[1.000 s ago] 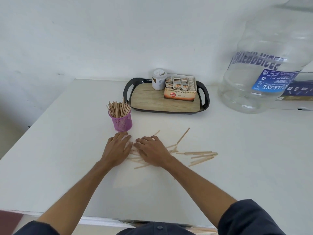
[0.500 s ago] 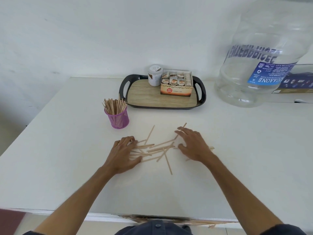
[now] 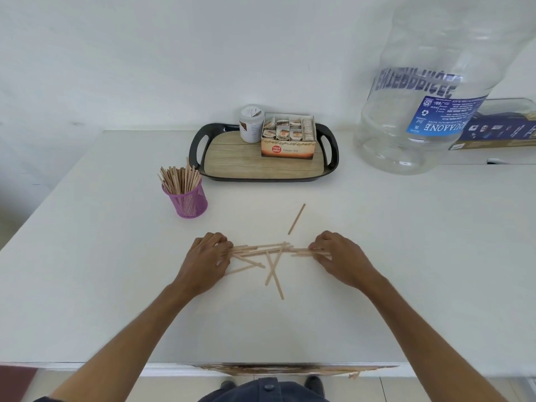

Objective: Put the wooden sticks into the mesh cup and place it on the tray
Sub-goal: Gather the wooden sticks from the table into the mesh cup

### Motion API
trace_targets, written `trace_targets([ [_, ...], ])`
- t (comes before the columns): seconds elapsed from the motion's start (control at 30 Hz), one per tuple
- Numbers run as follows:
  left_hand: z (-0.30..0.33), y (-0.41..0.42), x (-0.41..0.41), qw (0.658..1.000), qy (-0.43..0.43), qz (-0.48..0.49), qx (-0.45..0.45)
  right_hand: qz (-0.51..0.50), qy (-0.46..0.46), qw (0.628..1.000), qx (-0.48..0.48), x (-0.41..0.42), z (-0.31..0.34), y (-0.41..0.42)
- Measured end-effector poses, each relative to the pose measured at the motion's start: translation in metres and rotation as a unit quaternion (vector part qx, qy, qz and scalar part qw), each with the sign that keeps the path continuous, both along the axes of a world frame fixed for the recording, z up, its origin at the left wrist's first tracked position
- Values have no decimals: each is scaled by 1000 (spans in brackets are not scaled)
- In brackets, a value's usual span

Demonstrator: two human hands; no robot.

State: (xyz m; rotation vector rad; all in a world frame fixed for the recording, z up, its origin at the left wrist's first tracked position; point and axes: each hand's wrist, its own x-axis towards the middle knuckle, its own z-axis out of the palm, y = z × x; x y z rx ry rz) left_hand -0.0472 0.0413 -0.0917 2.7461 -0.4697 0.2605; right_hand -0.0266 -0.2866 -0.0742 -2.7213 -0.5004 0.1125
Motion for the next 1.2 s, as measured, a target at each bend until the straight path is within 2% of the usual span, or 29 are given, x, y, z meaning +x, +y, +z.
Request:
trace_targets([
  [0.13,4,-10,-1,1000,19,2,-2,24,-15,1000,7,5,-4,18],
  [0.33,4,-26,7,995,82,-25,45,49,-19,999,-2,18,-3,36],
  [0.47,5,-32,10,996,62,-57,34,76,32,995,-54,20,-9,51],
  [0.57,6,-31,10,996,43,-69,25,76,19,995,-65,16,-17,60],
  [0.73,8,-29,10,997,20,-72,20,67,-29,997,20,16,-23,60],
  [0.93,8,-28,12,998,26,-60,5,33,-3,998,46,20,-19,56],
  [1.03,9,-27,12,998,31,-55,1,-30,45,989,137,21,-16,58],
  [1.13,9,-27,12,998,35,-52,-5,-101,97,959,245,22,-10,60],
  [1.2,11,-27,13,998,35,-53,-6,-132,104,945,279,23,-7,57],
])
